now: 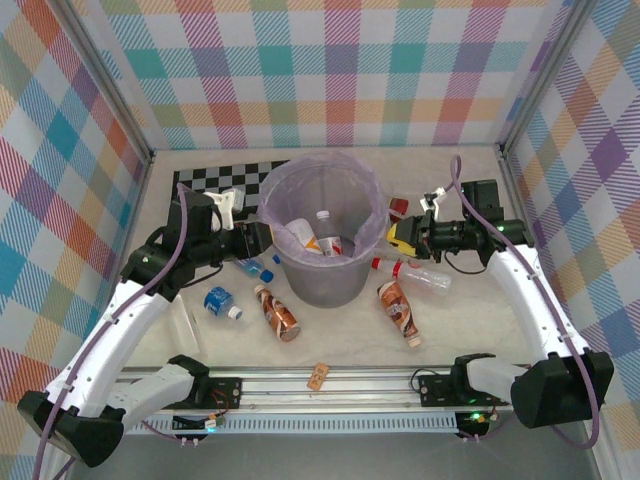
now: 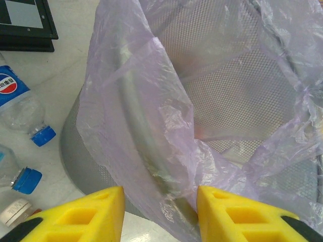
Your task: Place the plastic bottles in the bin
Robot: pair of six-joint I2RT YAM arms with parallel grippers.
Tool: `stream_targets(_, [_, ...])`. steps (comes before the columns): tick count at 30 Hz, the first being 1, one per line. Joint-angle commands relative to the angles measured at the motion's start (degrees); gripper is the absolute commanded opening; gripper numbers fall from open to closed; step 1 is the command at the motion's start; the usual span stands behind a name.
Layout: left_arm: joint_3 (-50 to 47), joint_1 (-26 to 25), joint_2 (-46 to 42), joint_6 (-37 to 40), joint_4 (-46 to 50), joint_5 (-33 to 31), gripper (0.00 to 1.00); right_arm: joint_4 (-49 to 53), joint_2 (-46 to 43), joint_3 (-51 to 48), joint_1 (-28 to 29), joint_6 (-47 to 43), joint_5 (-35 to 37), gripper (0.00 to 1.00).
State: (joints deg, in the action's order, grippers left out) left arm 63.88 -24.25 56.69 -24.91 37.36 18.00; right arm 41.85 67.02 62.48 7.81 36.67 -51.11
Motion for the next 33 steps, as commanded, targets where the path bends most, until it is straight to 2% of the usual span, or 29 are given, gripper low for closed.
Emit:
stream_targets(1, [-1.2,-0.4,0.1,-0.6,1.1,-0.2,0.41,-4.0,-0.5,-0.8,-0.3,1.2,-2.7,0.21])
stream_targets(6, [-0.9,-0.4,0.4,-0.6,0.9,-0.1,0.40,1.9,-2.3,2.8,-0.7,-1.7,-2.5,0.23])
stream_targets(11, [-0.5,-0.3,0.4,-0.4,1.3,-0.4,0.39,9.4,-4.9,5.7,0.8,-3.5,-1.6,0.41])
stream_targets(14, [-0.5,-0.4,0.5,-0.3,1.4,-0.6,0.39,11.9,-6.9,5.8,2.2,-2.2,-1.3,0.47])
stream_targets(23, [-0.1,-0.4,0.8,0.1,1.5,-0.5,0.39,4.8,-7.2,2.6,8.4,5.1,1.4,0.55])
stream_targets(33, [-0.1,-0.3,1.4,0.2,0.8,-0.2,0.39,-0.2,-4.1,2.5,9.8,8.7,3.6,0.56])
